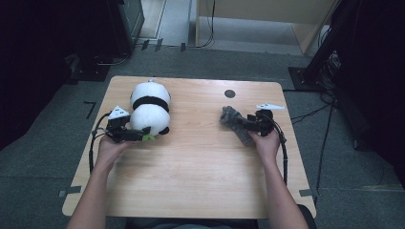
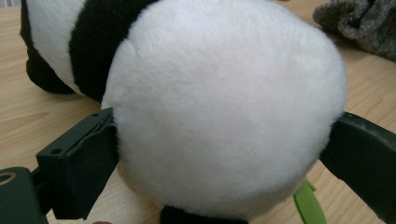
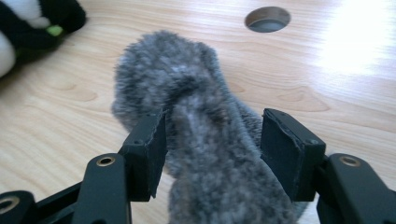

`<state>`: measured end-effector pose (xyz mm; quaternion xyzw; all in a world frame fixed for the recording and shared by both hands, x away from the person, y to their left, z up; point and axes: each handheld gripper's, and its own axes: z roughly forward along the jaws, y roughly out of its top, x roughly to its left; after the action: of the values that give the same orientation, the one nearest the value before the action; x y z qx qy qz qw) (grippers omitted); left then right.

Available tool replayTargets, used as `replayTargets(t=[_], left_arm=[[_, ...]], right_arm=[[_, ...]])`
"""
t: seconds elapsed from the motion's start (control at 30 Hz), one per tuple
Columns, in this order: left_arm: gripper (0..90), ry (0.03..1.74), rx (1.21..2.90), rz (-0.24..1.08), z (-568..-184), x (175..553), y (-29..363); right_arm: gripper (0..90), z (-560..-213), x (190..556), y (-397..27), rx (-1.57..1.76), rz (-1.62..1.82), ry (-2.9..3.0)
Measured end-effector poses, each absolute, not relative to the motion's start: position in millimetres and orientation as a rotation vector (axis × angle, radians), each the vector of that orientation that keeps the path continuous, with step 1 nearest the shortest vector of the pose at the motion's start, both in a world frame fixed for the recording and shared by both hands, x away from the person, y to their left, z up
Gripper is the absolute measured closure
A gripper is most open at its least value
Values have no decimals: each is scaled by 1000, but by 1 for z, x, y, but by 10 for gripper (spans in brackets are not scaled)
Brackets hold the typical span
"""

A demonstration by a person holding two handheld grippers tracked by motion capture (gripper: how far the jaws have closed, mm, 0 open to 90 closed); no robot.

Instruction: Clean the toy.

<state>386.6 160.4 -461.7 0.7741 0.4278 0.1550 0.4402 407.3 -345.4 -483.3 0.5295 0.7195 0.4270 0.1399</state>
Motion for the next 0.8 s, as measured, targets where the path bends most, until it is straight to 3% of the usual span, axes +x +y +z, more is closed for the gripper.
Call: replayTargets(t=[0.1, 0.27, 0.47, 0.8], left_arm=[[18, 1046, 1881, 409, -458, 384, 163], [19, 1045, 1828, 331, -453, 382, 170], [0, 1081, 1821, 382, -446, 378, 171], [0, 1000, 1864, 359, -429, 368, 156]], right_arm=[[414, -482, 405, -342, 1517, 1229, 2099], [414, -476, 401, -339, 1503, 1253, 2095], [415, -470, 395, -335, 1481, 1259, 2082], [414, -466, 387, -322, 1431, 1248, 2134]])
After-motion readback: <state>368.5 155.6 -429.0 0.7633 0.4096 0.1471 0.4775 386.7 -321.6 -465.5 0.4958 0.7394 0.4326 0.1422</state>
